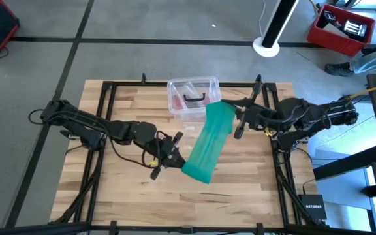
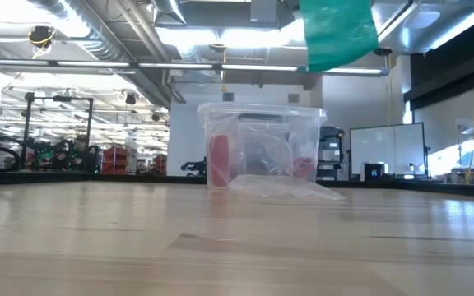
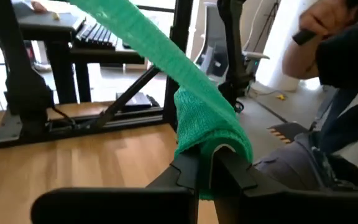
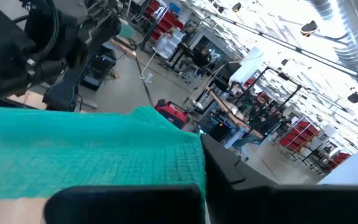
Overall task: Roll bandage
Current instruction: Roll the green bandage
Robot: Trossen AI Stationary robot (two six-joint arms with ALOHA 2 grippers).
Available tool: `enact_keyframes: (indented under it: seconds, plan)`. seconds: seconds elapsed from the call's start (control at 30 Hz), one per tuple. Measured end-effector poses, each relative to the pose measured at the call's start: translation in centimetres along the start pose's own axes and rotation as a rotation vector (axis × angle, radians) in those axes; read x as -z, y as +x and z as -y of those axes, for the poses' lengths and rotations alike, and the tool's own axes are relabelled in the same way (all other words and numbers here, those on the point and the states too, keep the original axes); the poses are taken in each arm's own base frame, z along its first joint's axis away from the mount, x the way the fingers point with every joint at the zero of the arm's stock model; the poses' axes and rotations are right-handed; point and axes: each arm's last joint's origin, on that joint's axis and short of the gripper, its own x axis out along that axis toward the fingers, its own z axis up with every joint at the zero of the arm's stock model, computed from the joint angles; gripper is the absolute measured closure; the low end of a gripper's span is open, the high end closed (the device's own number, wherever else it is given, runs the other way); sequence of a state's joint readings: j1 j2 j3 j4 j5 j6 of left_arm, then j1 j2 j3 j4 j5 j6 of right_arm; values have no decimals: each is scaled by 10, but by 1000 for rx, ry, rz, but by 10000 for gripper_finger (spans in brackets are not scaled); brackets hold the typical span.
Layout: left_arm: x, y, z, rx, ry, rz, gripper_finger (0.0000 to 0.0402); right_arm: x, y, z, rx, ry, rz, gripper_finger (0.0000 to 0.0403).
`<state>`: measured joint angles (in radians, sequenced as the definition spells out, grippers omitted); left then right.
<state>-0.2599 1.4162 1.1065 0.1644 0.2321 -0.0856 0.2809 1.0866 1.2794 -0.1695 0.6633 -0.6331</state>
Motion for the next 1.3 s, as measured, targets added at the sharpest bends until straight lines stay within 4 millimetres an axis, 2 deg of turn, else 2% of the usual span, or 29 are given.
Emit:
enact_keyframes:
  seconds: [0.2,0.4,0.53,0.63,0.8,0.97,1.1,1.3]
  plan:
    - [-3,1,8,111,-1,21,386,15,4,0,-29,-11,-127,402]
    - [-29,-12,13,112,100,236,386,39,10,-22,-110,61,-190,403]
    - [-48,-29,10,-46,169,371,386,57,13,-41,-199,165,-206,403]
    - [-56,-40,7,-180,213,409,386,70,18,-57,-247,224,-213,403]
    - [-60,-47,-4,-387,254,409,386,79,28,-76,-329,328,-189,401]
    - [-55,-48,-14,-472,254,343,386,81,35,-85,-360,384,-202,394]
    - [-51,-48,-18,-497,249,296,386,83,39,-88,-349,452,-224,361]
    - [-51,-48,-17,-495,247,293,386,71,39,-78,-335,468,-201,255]
